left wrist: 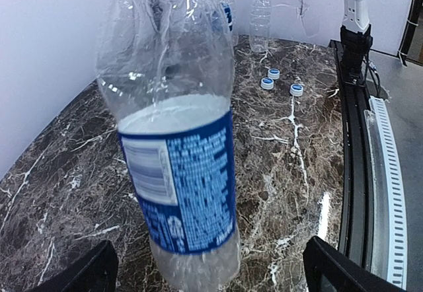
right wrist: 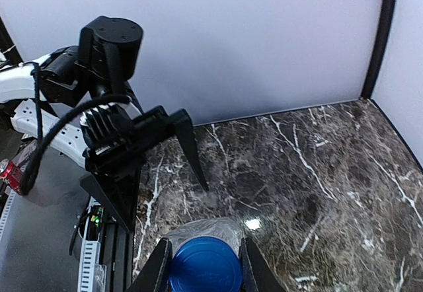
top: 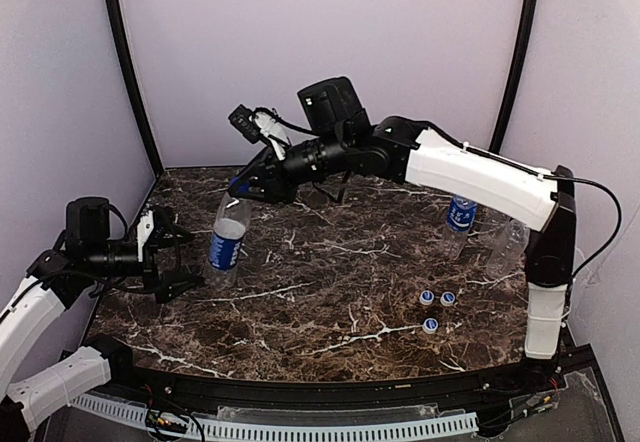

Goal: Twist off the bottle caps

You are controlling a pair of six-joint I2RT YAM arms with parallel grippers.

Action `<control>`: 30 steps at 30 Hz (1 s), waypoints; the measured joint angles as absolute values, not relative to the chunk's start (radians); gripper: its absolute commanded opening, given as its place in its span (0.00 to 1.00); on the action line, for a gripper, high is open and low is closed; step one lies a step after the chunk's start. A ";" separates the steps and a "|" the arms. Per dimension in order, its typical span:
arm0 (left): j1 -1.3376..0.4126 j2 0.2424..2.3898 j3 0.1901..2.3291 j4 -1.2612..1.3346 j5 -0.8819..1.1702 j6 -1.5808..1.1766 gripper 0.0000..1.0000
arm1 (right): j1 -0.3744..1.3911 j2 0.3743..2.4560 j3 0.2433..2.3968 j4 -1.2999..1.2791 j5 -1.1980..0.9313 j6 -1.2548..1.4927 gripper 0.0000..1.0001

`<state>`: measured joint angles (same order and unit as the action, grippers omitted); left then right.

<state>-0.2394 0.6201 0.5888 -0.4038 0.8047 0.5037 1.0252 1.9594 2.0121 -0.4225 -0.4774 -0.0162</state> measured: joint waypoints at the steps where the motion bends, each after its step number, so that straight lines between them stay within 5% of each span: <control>1: -0.242 0.622 0.589 -0.415 0.811 0.510 0.99 | 1.040 1.982 2.032 -0.413 -0.488 -0.015 0.00; 8: -0.266 0.619 0.553 -0.412 0.844 0.463 1.00 | 1.092 2.029 2.082 -0.335 -0.569 0.033 0.00; 17: -0.267 0.620 0.526 -0.285 0.870 0.299 0.57 | 1.103 2.042 2.085 -0.269 -0.598 0.066 0.00; 22: -0.268 0.613 0.517 -0.260 0.890 0.276 0.50 | 1.103 2.042 2.085 -0.260 -0.592 0.068 0.01; 23: -0.268 0.613 0.516 -0.259 0.892 0.273 0.49 | 1.104 2.042 2.085 -0.260 -0.590 0.068 0.15; 25: -0.268 0.614 0.515 -0.258 0.896 0.269 0.49 | 1.105 2.042 2.081 -0.257 -0.586 0.070 0.59; 27: -0.268 0.614 0.515 -0.258 0.894 0.266 0.48 | 1.105 2.039 2.069 -0.249 -0.574 0.073 0.70; 30: -0.268 0.610 0.515 -0.257 0.851 0.276 0.47 | 1.105 2.025 2.031 -0.251 -0.530 0.083 0.72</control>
<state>-0.2680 0.6102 0.5148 -0.2569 0.8509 0.2760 1.1053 2.0247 2.0308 -0.2508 -0.5301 0.0826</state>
